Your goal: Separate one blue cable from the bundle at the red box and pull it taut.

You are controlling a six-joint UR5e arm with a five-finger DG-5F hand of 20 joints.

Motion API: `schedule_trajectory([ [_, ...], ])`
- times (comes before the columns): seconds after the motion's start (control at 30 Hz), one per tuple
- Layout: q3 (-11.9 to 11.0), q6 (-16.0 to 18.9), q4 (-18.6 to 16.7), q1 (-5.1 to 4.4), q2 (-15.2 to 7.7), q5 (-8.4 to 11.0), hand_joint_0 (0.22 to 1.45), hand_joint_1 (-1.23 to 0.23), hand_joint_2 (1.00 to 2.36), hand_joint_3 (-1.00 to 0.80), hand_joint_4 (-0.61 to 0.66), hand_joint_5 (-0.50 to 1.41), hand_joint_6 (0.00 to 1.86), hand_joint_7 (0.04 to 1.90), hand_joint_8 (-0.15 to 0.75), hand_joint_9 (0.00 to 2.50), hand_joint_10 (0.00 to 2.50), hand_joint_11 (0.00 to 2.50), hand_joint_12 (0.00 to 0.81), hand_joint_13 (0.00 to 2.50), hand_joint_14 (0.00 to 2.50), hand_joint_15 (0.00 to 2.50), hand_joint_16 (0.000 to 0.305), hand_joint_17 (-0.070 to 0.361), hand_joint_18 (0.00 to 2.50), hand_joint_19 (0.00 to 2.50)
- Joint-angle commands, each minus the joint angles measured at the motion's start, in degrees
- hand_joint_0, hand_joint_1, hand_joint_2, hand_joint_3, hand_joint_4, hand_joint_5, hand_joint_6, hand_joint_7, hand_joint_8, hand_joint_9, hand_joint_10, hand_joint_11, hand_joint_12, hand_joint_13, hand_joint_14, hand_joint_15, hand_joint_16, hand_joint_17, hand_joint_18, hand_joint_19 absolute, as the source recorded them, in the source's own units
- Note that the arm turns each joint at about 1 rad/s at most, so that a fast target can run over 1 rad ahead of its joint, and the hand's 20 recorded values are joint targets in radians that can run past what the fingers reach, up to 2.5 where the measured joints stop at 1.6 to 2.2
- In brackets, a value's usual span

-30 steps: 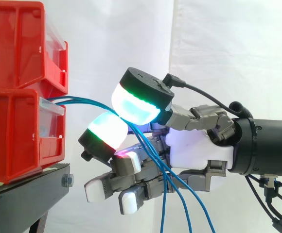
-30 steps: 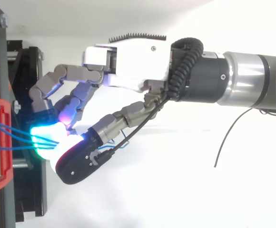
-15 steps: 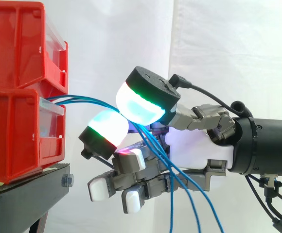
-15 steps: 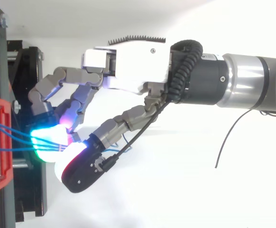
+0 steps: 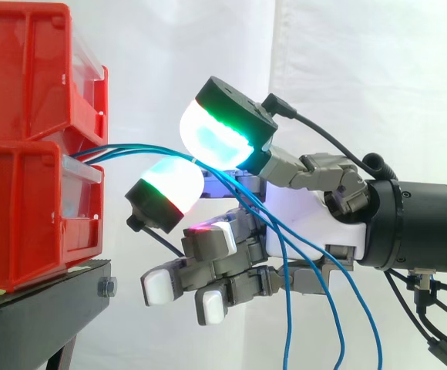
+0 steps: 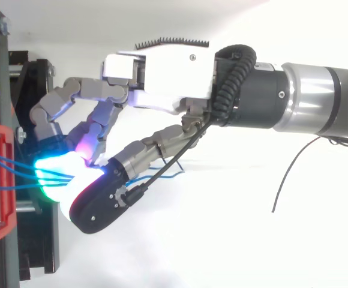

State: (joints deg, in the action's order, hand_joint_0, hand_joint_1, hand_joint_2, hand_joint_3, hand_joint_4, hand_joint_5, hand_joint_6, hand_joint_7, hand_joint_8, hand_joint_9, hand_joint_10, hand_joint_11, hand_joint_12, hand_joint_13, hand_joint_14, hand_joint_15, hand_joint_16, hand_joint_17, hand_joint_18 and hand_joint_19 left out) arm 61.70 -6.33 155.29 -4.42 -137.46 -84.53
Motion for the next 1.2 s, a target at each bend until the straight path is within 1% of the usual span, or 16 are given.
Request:
schedule_trajectory([
  [0.0, -0.09, 0.09, 0.01, 0.03, 0.00, -0.03, 0.61, -0.69, 1.01, -0.44, -0.08, -0.09, 0.79, 1.15, 0.312, 1.18, 0.02, 1.02, 0.347, 0.84, 0.02, 0.53, 0.043, 0.096, 0.86, 0.82],
  [0.07, 0.00, 0.27, 0.01, 0.11, 0.00, -0.03, 0.61, -0.69, 1.01, -0.40, -0.08, -0.09, 0.77, 1.14, 0.307, 1.17, 0.02, 1.03, 0.348, 0.83, 0.02, 0.53, 0.043, 0.097, 0.86, 0.82],
  [0.27, 0.00, 0.36, 0.01, 0.20, 0.00, -0.03, 0.60, -0.64, 1.02, -0.29, -0.02, -0.07, 0.69, 1.25, 0.309, 1.16, 0.03, 1.01, 0.353, 0.82, 0.02, 0.54, 0.044, 0.099, 0.84, 0.84],
  [0.43, 0.00, 0.36, 0.01, 0.20, -0.08, -0.03, 0.60, -0.62, 1.02, -0.22, 0.00, -0.07, 0.67, 1.27, 0.315, 1.15, 0.03, 1.00, 0.360, 0.81, 0.02, 0.54, 0.045, 0.100, 0.84, 0.83],
  [0.57, 0.00, 0.36, 0.01, 0.11, 0.00, -0.03, 0.58, -0.66, 1.02, -0.15, 0.02, -0.08, 0.69, 1.30, 0.324, 1.13, 0.02, 1.05, 0.362, 0.80, 0.02, 0.54, 0.045, 0.102, 0.84, 0.83],
  [0.63, 0.00, 0.36, 0.01, 0.11, 0.00, -0.03, 0.58, -0.69, 1.02, -0.13, 0.04, -0.10, 0.75, 1.23, 0.327, 1.13, 0.03, 1.08, 0.371, 0.81, 0.02, 0.54, 0.047, 0.106, 0.85, 0.82],
  [0.7, 0.08, 0.36, 0.01, 0.11, -0.08, 0.06, 0.59, -0.72, 1.02, -0.11, 0.04, -0.12, 0.78, 1.25, 0.321, 1.11, 0.02, 1.10, 0.367, 0.80, 0.02, 0.54, 0.046, 0.104, 0.84, 0.82],
  [0.73, 0.00, 0.36, 0.01, 0.11, -0.08, 0.06, 0.59, -0.79, 1.02, -0.08, 0.04, -0.15, 0.84, 1.24, 0.325, 1.09, 0.03, 1.11, 0.369, 0.80, 0.02, 0.54, 0.046, 0.104, 0.85, 0.82],
  [0.8, 0.08, 0.36, 0.01, 0.03, -0.08, 0.06, 0.60, -0.80, 1.03, -0.07, 0.04, -0.16, 0.85, 1.27, 0.326, 1.09, 0.02, 1.12, 0.369, 0.79, 0.02, 0.54, 0.046, 0.104, 0.85, 0.81],
  [0.83, 0.17, 0.36, 0.01, 0.03, -0.08, 0.06, 0.61, -0.82, 1.02, -0.08, 0.03, -0.16, 0.85, 1.30, 0.324, 1.08, 0.03, 1.13, 0.368, 0.79, 0.02, 0.54, 0.046, 0.104, 0.85, 0.81],
  [0.93, 0.08, 0.36, 0.10, -0.06, 0.00, 0.06, 0.66, -0.88, 1.02, -0.17, 0.03, -0.16, 0.87, 1.32, 0.319, 1.08, 0.02, 1.14, 0.366, 0.78, 0.02, 0.53, 0.046, 0.103, 0.85, 0.80],
  [1.0, 0.17, 0.36, 0.19, -0.06, -0.08, 0.06, 0.73, -0.92, 1.02, -0.29, -0.01, -0.17, 0.90, 1.32, 0.317, 1.09, 0.02, 1.16, 0.359, 0.80, 0.02, 0.53, 0.045, 0.102, 0.86, 0.78],
  [1.03, 0.17, 0.36, 0.19, -0.06, -0.08, 0.06, 0.76, -0.93, 1.01, -0.35, -0.02, -0.17, 0.90, 1.32, 0.320, 1.09, 0.02, 1.17, 0.359, 0.80, 0.02, 0.53, 0.045, 0.102, 0.86, 0.77],
  [1.1, 0.17, 0.36, 0.19, -0.15, 0.00, 0.24, 0.78, -0.93, 1.01, -0.41, -0.04, -0.17, 0.90, 1.33, 0.317, 1.10, 0.02, 1.17, 0.358, 0.80, 0.02, 0.52, 0.045, 0.101, 0.86, 0.77],
  [1.13, 0.17, 0.36, 0.19, -0.15, -0.08, 0.24, 0.80, -0.93, 1.00, -0.48, -0.04, -0.17, 0.91, 1.35, 0.319, 1.11, 0.03, 1.19, 0.353, 0.81, 0.02, 0.53, 0.044, 0.100, 0.86, 0.77],
  [1.17, 0.17, 0.36, 0.19, -0.15, 0.00, 0.24, 0.81, -0.91, 1.00, -0.50, -0.04, -0.16, 0.91, 1.37, 0.325, 1.13, 0.02, 1.20, 0.350, 0.82, 0.02, 0.53, 0.044, 0.099, 0.86, 0.77],
])
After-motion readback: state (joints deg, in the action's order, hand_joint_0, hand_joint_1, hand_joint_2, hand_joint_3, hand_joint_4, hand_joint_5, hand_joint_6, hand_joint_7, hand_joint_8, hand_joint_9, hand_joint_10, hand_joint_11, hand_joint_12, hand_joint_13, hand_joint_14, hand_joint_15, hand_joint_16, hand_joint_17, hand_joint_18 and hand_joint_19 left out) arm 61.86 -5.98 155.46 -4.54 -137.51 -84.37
